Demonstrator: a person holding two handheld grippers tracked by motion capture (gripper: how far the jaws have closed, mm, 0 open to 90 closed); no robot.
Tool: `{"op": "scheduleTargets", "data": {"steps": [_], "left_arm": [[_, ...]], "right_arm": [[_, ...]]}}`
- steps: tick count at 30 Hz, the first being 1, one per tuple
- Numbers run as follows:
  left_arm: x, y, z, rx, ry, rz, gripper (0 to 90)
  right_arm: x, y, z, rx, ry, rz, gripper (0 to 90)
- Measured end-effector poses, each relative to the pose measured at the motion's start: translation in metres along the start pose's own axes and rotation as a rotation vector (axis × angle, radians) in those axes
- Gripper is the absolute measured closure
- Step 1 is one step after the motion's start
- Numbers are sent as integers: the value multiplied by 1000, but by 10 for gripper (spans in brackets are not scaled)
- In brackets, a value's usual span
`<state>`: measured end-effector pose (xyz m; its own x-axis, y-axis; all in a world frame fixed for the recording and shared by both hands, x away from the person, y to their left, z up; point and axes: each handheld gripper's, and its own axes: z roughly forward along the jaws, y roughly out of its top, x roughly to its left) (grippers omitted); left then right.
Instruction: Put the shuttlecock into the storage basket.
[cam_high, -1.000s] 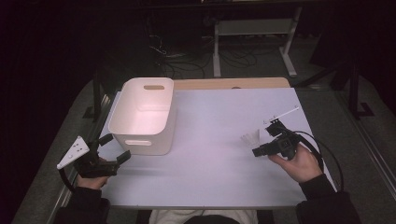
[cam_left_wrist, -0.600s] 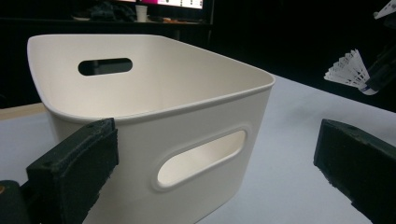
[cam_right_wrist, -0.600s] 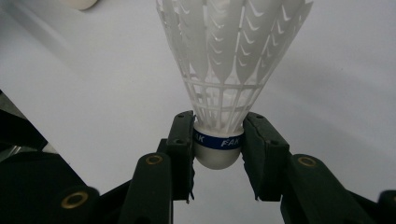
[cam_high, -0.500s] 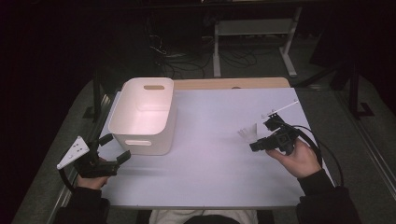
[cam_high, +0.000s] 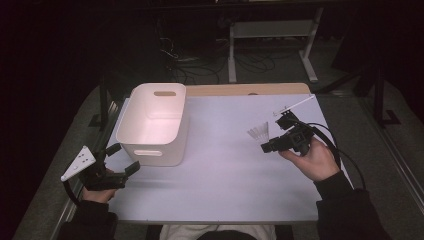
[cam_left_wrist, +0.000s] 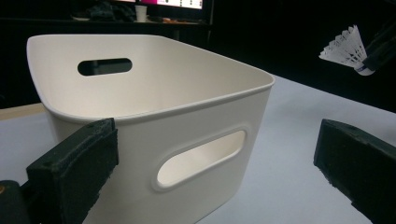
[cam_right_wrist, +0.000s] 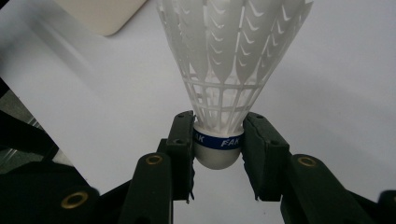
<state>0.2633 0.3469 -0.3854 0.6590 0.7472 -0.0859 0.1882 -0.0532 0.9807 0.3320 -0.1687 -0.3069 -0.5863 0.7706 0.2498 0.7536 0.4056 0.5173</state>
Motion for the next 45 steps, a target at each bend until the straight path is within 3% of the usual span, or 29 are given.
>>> {"op": "scheduleTargets", "data": {"steps": [21, 25, 27, 35, 45], "left_arm": [[0, 0, 0, -2, -4, -2, 0], [0, 0, 0, -2, -5, -2, 0], [0, 0, 0, -2, -5, -3, 0], [0, 0, 0, -2, -6, -3, 0], [0, 0, 0, -2, -6, -2, 0]], "right_arm": [[12, 41, -9, -59, 38, -53, 638], [12, 50, -10, -75, 57, -69, 639], [14, 60, -11, -95, 74, -102, 638], [17, 74, -12, -120, 101, -127, 639], [30, 90, -14, -132, 93, -177, 639]]}}
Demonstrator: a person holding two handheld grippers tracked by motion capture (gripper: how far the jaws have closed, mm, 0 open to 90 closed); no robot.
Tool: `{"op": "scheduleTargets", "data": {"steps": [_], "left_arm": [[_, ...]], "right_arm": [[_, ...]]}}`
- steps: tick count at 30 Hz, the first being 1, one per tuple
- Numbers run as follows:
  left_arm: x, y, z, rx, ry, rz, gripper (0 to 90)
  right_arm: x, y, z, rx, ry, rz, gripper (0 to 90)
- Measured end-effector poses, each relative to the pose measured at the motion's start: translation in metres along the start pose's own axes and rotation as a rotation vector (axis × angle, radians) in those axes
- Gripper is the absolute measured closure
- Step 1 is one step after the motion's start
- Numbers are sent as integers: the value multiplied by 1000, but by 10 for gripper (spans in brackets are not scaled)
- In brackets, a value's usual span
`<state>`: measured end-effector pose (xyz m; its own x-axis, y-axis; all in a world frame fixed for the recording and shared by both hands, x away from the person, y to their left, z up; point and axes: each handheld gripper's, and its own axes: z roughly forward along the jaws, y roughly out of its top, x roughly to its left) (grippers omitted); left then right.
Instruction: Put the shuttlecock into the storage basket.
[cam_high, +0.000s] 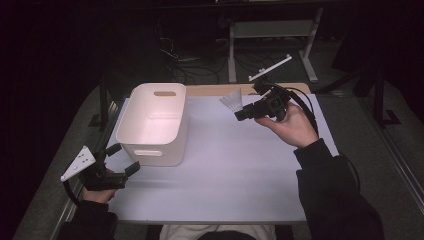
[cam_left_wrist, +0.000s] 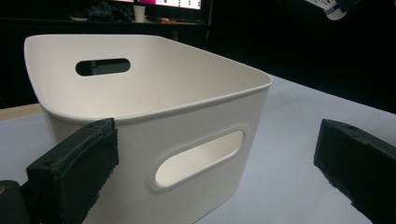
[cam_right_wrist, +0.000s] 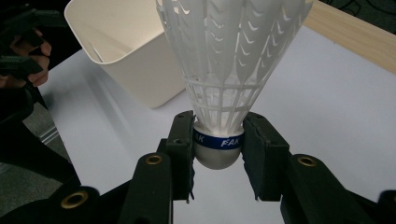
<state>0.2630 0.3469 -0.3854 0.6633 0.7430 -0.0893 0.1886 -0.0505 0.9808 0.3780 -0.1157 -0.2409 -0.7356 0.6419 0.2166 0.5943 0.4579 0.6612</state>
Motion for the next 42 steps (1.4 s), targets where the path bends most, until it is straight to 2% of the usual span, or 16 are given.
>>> {"op": "scheduleTargets", "data": {"steps": [10, 14, 27, 42], "left_arm": [[0, 0, 0, 0, -1, 0, 0], [0, 0, 0, 0, -1, 0, 0], [0, 0, 0, 0, -3, 1, 0], [0, 0, 0, 1, -7, -1, 0]], "right_arm": [[5, 13, 1, -7, 5, -19, 639], [10, 24, 5, -9, 14, -39, 639], [25, 42, 13, -6, 31, -79, 639], [41, 62, 30, 8, 61, -123, 639]]}}
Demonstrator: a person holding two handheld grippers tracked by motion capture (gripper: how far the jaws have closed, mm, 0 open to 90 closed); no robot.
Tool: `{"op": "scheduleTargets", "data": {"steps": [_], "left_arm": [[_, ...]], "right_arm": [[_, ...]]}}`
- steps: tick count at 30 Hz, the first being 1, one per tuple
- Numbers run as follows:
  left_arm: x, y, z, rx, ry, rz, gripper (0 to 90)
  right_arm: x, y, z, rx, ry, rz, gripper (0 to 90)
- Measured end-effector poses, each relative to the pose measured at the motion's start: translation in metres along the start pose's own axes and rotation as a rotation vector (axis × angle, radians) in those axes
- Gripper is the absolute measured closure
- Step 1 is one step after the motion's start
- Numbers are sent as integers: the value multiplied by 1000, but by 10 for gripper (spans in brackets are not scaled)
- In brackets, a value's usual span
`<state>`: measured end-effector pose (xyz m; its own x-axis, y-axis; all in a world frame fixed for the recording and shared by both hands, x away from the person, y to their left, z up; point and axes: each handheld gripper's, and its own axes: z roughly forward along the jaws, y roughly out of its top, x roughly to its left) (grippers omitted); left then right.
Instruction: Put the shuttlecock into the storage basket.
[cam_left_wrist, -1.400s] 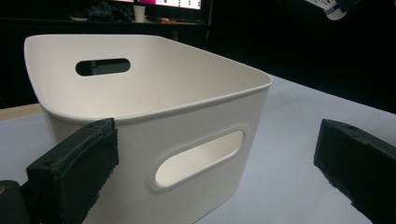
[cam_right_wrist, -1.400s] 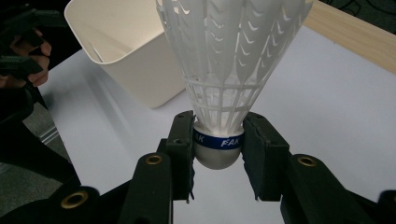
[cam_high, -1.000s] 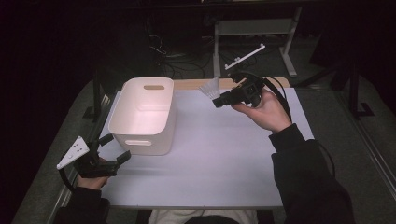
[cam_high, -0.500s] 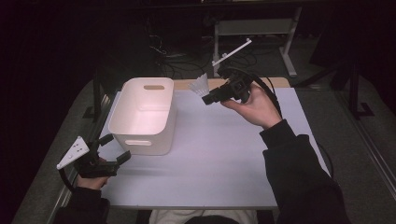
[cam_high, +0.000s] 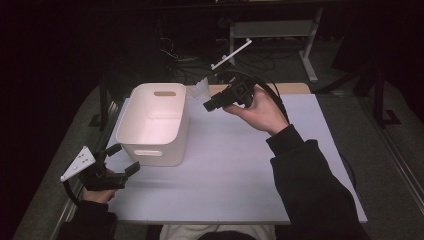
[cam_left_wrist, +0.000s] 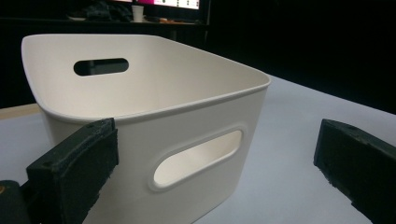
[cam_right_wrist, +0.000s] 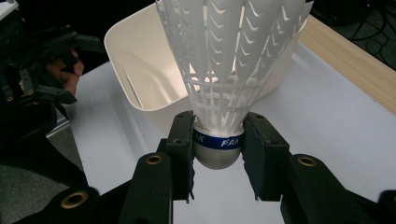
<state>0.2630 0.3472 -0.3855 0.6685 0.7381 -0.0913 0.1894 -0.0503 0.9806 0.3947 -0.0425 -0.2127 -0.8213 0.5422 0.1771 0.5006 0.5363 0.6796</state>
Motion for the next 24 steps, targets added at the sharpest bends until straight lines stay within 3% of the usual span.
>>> {"op": "scheduleTargets", "data": {"steps": [24], "left_arm": [[0, 0, -1, -3, -2, -4, 0]], "right_arm": [[10, 22, 33, 6, 48, -41, 639]]}}
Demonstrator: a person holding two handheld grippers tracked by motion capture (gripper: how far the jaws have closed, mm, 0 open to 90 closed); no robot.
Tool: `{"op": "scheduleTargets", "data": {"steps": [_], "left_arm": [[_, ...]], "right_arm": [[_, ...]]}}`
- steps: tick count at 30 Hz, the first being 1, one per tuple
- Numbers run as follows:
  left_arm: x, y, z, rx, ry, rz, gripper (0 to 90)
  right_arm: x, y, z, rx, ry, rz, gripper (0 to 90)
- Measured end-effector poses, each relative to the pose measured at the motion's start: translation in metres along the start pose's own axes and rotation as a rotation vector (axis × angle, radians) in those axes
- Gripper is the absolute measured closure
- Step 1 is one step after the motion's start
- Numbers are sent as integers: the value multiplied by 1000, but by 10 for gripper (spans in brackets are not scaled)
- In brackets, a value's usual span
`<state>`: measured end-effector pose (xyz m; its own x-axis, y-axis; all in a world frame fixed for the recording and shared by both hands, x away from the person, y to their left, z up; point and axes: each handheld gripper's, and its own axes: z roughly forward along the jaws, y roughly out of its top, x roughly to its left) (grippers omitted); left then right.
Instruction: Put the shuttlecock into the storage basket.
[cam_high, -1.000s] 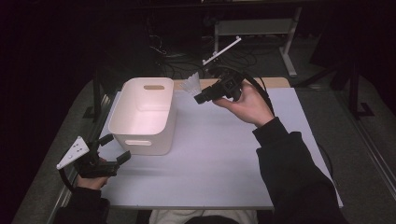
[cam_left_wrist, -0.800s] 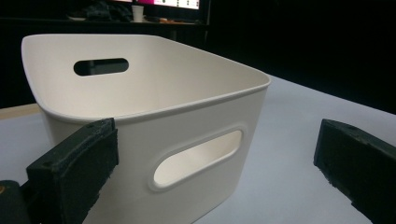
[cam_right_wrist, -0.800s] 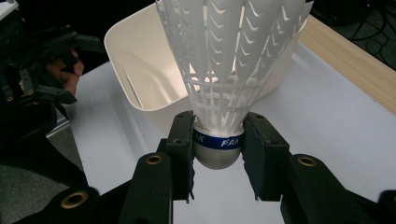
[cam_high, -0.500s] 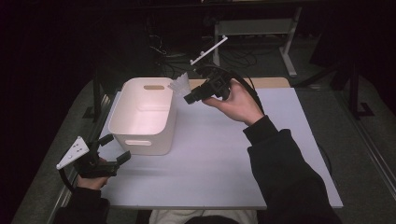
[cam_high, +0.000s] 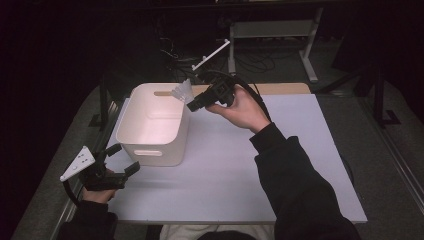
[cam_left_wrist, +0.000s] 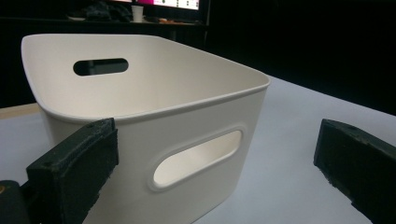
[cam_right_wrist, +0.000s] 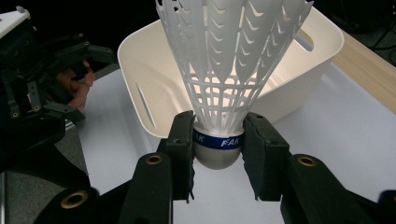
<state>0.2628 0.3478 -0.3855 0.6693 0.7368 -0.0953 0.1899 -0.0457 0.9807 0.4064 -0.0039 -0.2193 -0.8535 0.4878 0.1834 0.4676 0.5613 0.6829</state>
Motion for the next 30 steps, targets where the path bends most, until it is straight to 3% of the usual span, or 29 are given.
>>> {"op": "scheduleTargets", "data": {"steps": [30], "left_arm": [[0, 0, -1, -3, -7, -1, 0]], "right_arm": [[10, 17, 54, 49, 75, -29, 638]]}}
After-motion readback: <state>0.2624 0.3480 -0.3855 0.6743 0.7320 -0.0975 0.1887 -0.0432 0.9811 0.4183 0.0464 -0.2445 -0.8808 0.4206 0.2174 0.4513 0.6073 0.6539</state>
